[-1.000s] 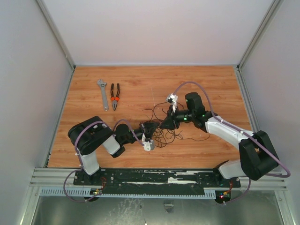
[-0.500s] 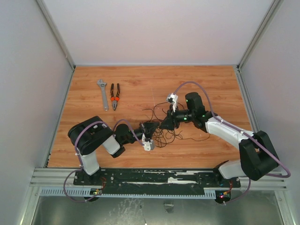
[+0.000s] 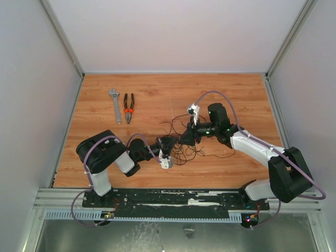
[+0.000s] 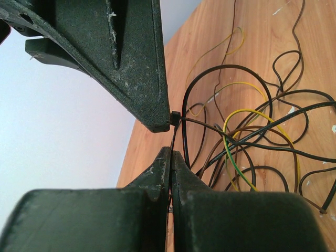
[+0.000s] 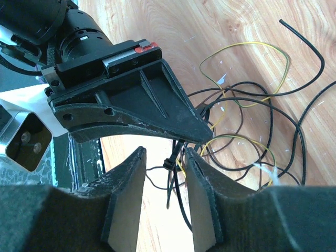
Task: Zip-tie the wires
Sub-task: Tie the cable at the center of the board.
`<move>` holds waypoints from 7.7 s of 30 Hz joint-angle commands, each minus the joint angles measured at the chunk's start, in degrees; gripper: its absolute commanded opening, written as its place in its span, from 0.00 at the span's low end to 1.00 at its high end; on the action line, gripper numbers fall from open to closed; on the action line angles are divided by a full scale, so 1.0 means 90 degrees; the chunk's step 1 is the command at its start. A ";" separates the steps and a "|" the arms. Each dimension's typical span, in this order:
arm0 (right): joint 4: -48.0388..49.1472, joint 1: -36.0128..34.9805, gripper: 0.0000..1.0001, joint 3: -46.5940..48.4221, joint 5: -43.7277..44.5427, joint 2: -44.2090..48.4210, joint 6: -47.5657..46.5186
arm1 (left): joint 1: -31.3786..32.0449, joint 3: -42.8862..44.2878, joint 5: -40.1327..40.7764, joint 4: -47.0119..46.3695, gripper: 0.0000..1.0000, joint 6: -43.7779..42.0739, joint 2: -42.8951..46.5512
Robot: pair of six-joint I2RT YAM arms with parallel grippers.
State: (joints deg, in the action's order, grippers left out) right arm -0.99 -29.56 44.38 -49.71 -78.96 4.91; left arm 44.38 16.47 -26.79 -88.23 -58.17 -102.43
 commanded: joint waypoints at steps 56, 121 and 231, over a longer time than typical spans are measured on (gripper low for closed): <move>0.0192 0.0034 0.23 -0.0120 0.0003 0.0141 0.0029 | 0.0008 0.0036 0.0017 -0.2003 0.00 0.0067 -0.0047; 0.0758 -0.0088 0.00 -0.0109 0.0213 -0.0055 0.0620 | 0.0010 -0.0244 0.0607 -0.2042 0.35 0.0253 0.0161; 0.1951 -0.0691 0.00 -0.1542 0.4696 0.1447 0.4496 | 0.1631 0.1421 0.5558 0.3730 0.43 0.9508 0.1909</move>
State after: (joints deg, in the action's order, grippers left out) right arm 15.29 -35.29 31.22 -8.75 -67.02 44.88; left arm 58.63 27.44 21.58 -51.81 27.46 -84.12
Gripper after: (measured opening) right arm 0.003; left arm 0.433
